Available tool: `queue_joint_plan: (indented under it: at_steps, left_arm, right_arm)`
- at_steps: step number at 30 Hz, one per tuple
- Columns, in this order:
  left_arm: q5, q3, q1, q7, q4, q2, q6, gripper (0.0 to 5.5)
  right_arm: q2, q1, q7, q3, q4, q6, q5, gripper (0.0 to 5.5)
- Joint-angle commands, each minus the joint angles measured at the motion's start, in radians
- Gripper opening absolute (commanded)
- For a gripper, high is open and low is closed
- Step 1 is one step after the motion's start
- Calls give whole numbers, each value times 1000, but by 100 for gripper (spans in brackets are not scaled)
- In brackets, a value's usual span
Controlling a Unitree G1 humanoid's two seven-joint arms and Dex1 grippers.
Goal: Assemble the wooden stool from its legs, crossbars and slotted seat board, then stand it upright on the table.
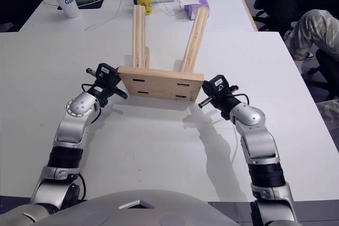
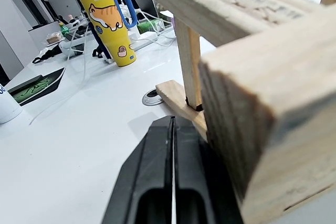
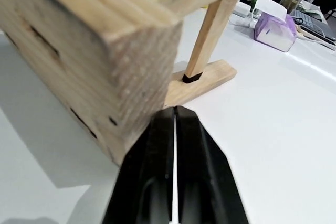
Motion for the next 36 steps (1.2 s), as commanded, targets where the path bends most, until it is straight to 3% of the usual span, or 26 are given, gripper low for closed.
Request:
queue_joint_plan:
  at_steps: [1,5,12,19,36]
  left_arm:
    - [-74,-123,81,-43,-247,-65,79,0]
    - [-83,-110,165,-43,-333,-40,144,0]
    - [-53,-39,184,-27,-262,12,147,0]
    - [-5,-30,198,-3,-179,56,145,0]
    - [42,-93,188,14,-29,41,151,0]
  right_arm:
    - [24,11,114,57,-92,7,114,2]
    - [2,43,132,46,-124,27,150,2]
    - [-12,37,123,28,-92,19,147,2]
    - [-36,49,38,46,71,-34,3,2]
    - [85,-8,-76,117,290,-84,-111,2]
